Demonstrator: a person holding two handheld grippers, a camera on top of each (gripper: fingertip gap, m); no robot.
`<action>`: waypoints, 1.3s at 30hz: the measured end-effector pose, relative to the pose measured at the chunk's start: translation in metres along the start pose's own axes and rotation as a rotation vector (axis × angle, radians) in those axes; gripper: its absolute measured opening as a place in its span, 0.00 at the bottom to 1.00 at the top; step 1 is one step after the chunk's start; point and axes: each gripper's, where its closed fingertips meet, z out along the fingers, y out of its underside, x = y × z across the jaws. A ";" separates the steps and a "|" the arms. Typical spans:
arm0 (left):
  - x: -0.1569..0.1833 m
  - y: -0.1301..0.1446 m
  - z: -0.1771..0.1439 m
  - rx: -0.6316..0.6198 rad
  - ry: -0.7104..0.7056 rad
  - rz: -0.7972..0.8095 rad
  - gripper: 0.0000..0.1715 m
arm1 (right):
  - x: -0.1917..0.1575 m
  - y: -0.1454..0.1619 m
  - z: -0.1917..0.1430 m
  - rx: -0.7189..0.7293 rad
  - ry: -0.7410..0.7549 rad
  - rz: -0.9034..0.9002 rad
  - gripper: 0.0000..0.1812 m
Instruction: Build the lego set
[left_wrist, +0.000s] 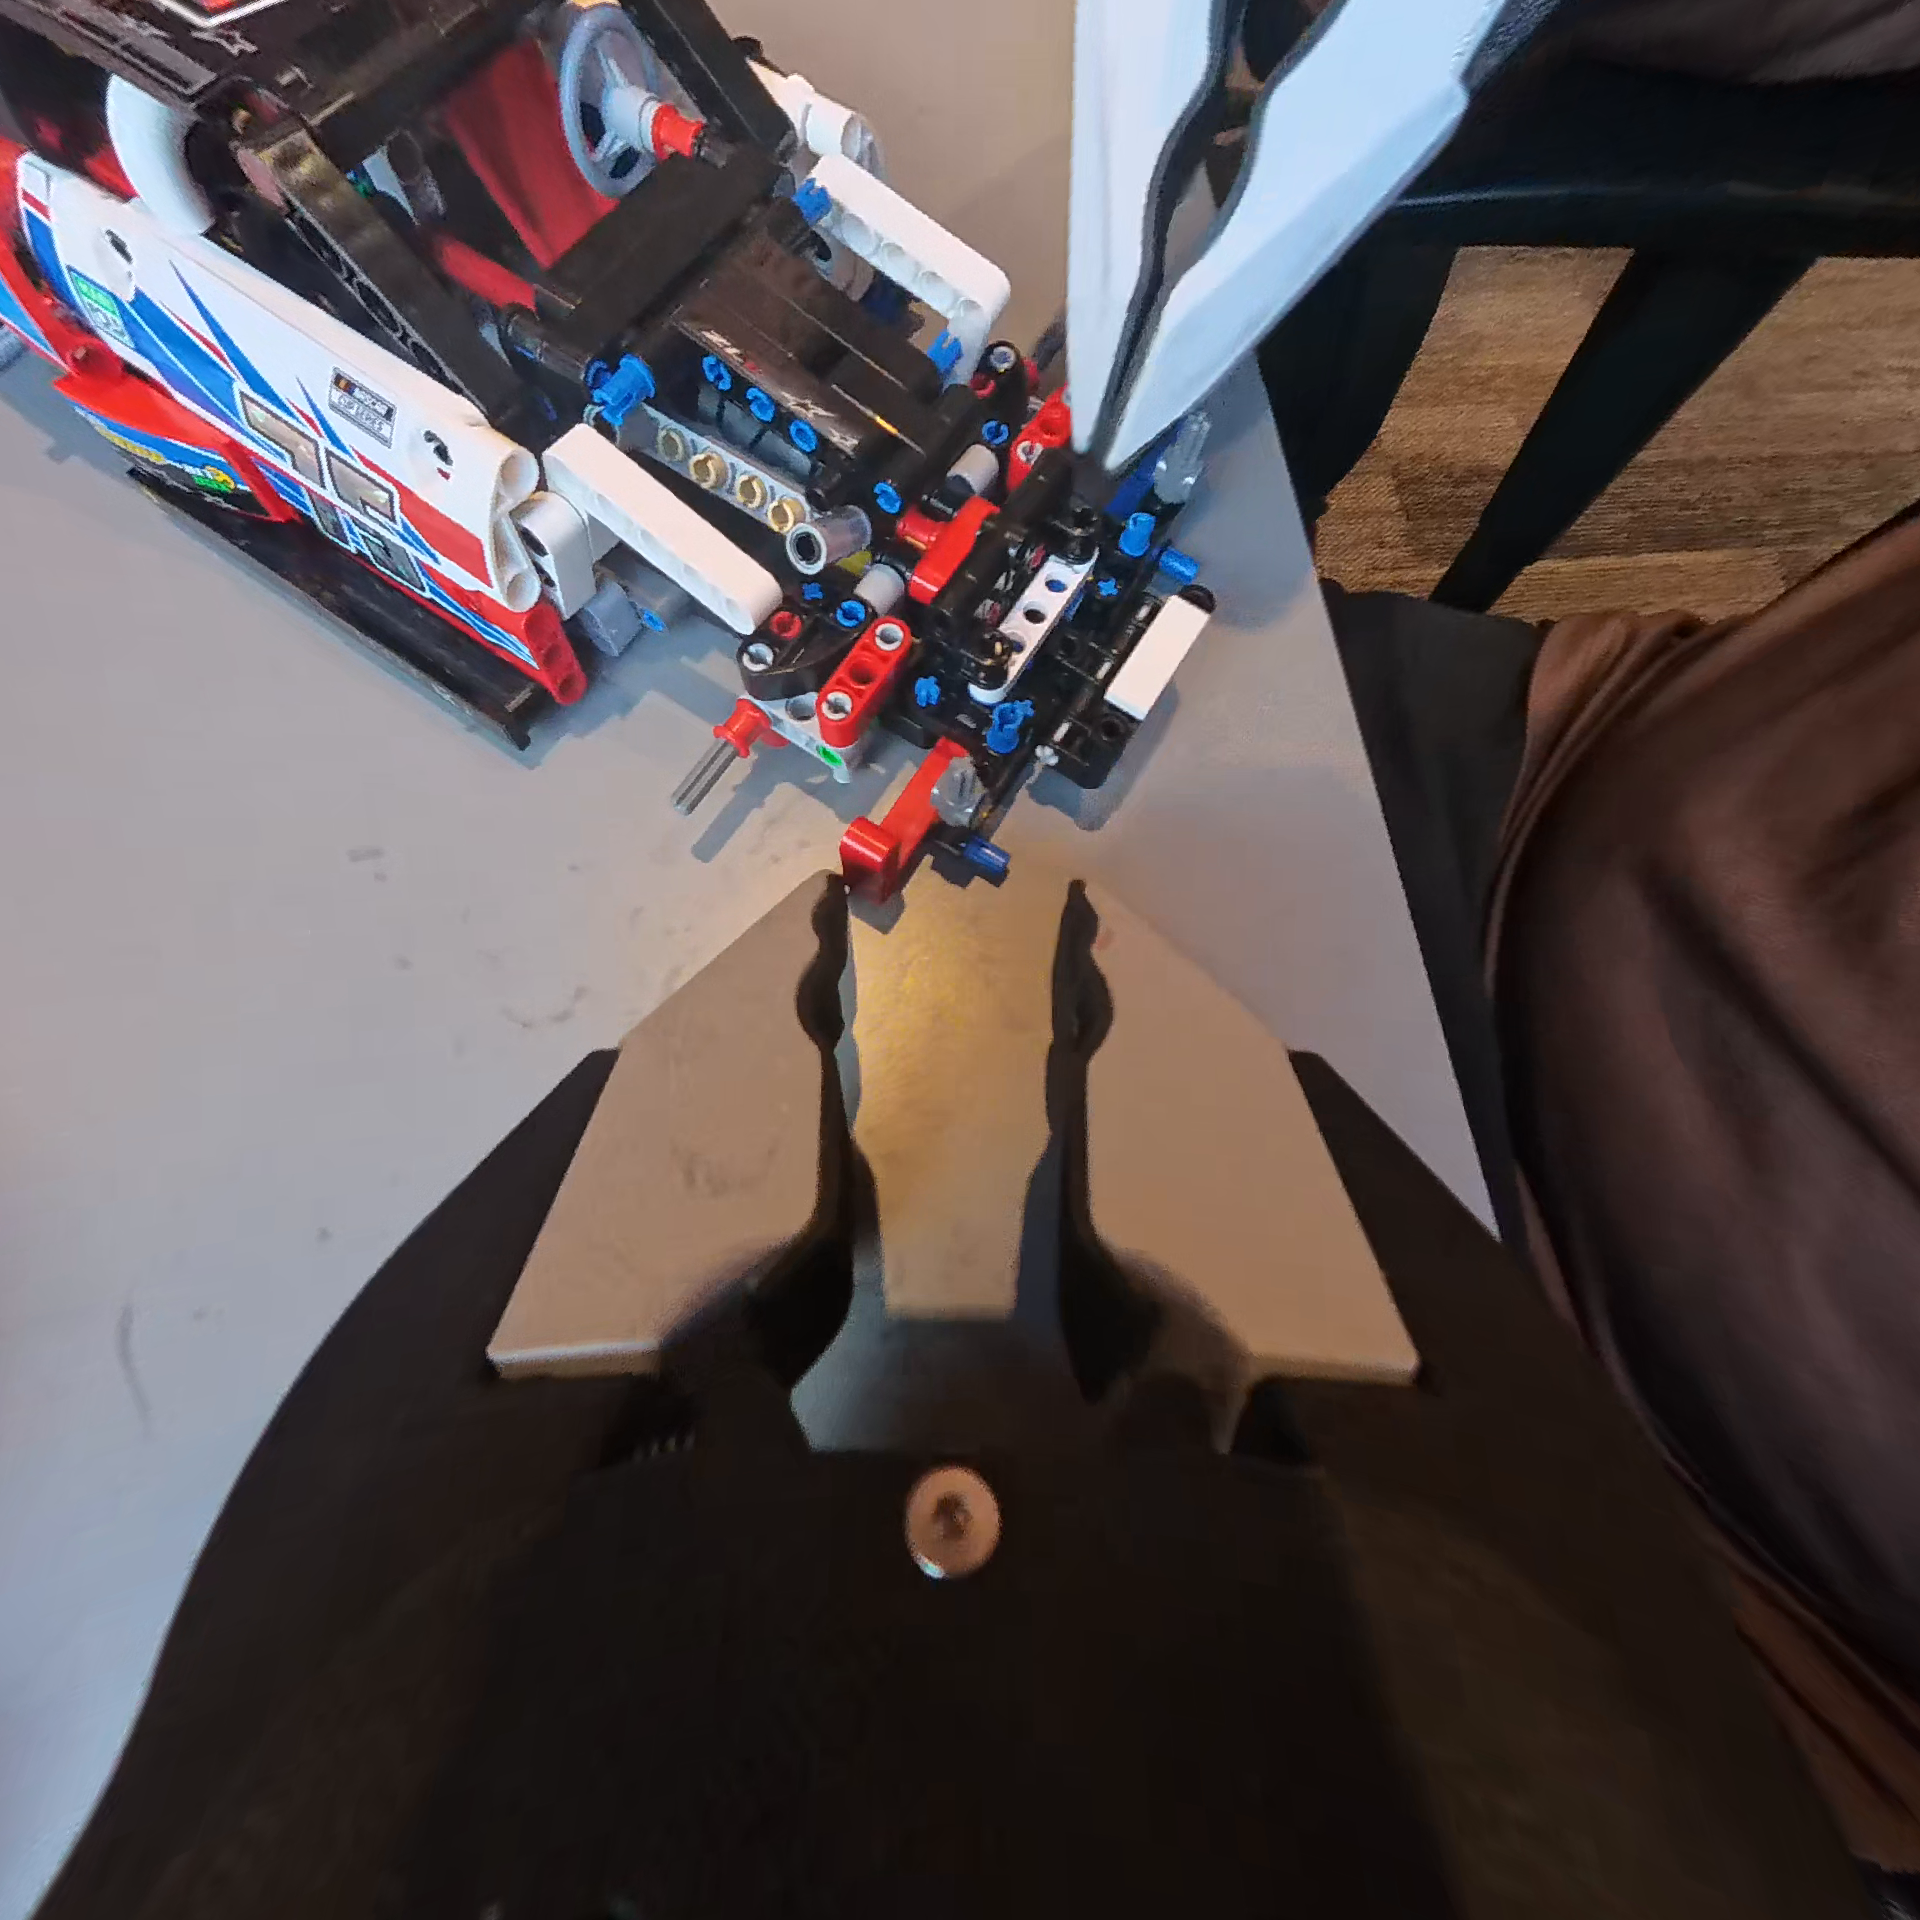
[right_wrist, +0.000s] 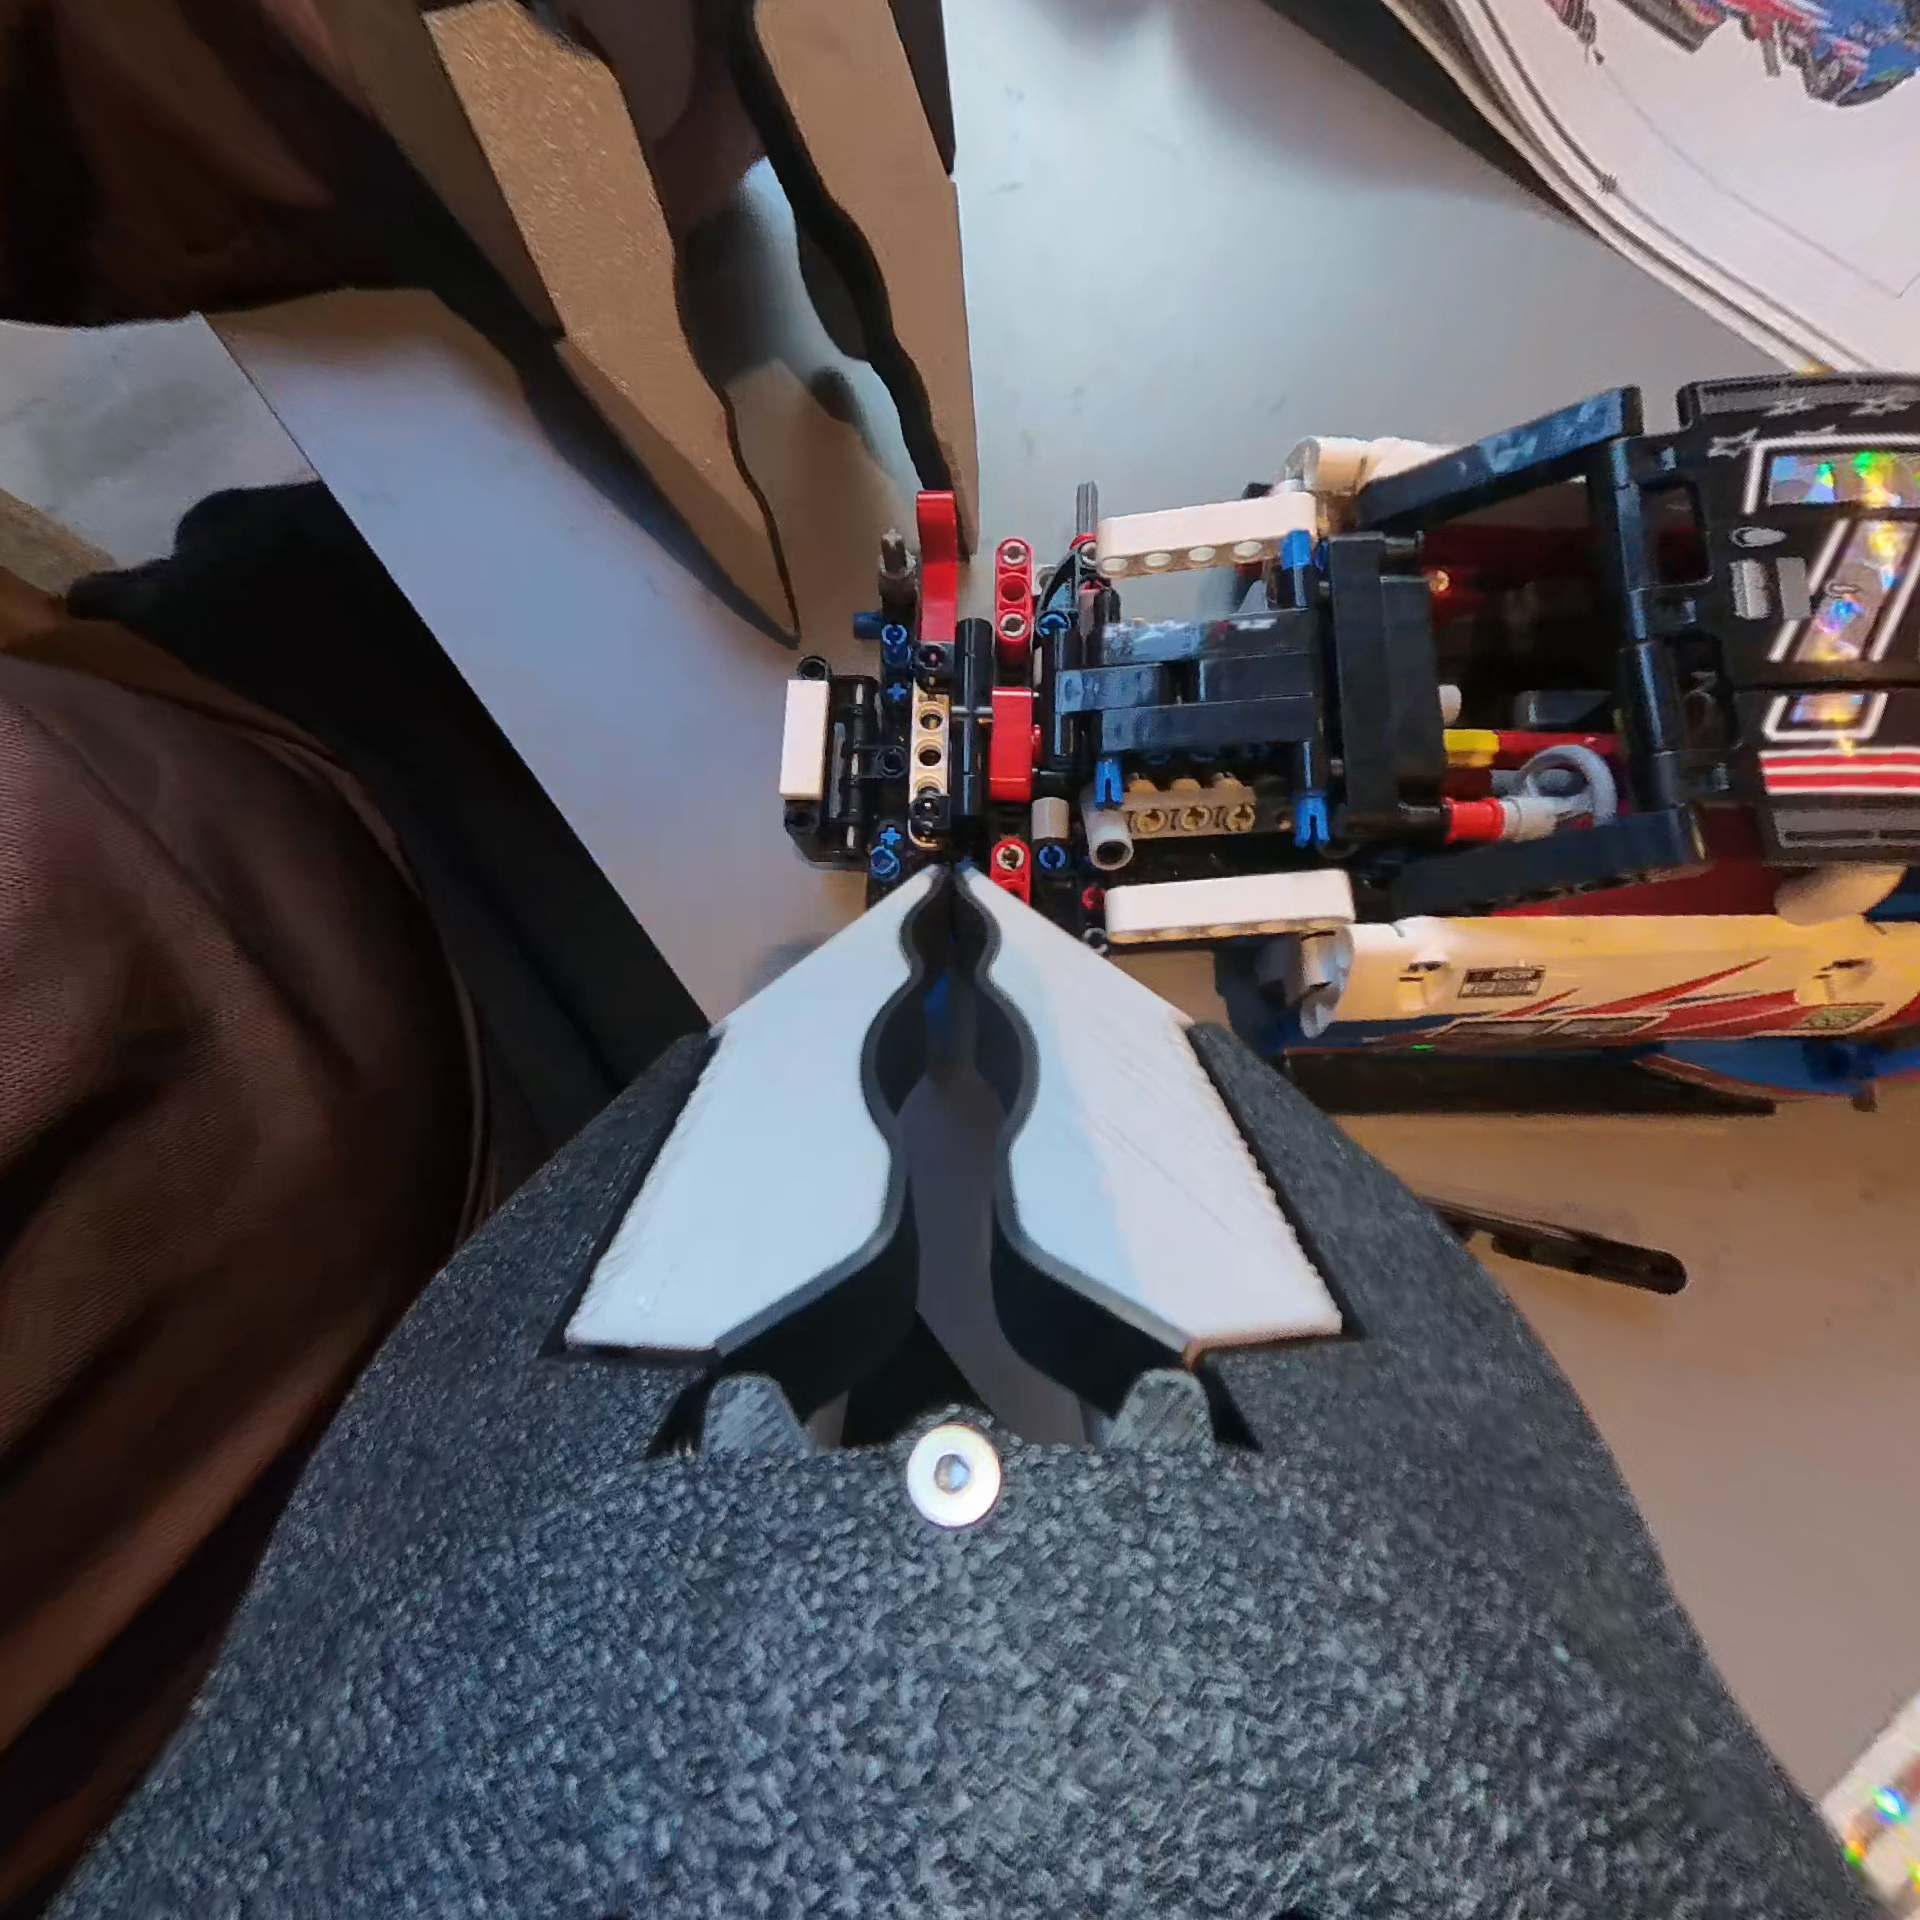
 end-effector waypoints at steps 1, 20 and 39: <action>-0.001 0.000 0.000 -0.001 -0.010 0.006 0.22 | 0.001 0.002 0.001 -0.024 0.011 -0.005 0.00; -0.007 -0.001 0.003 -0.006 -0.062 -0.003 0.16 | -0.008 -0.015 -0.011 -0.180 -0.028 0.113 0.00; -0.007 -0.002 0.003 -0.006 -0.059 -0.003 0.16 | -0.026 0.012 0.007 -0.324 0.131 -0.216 0.24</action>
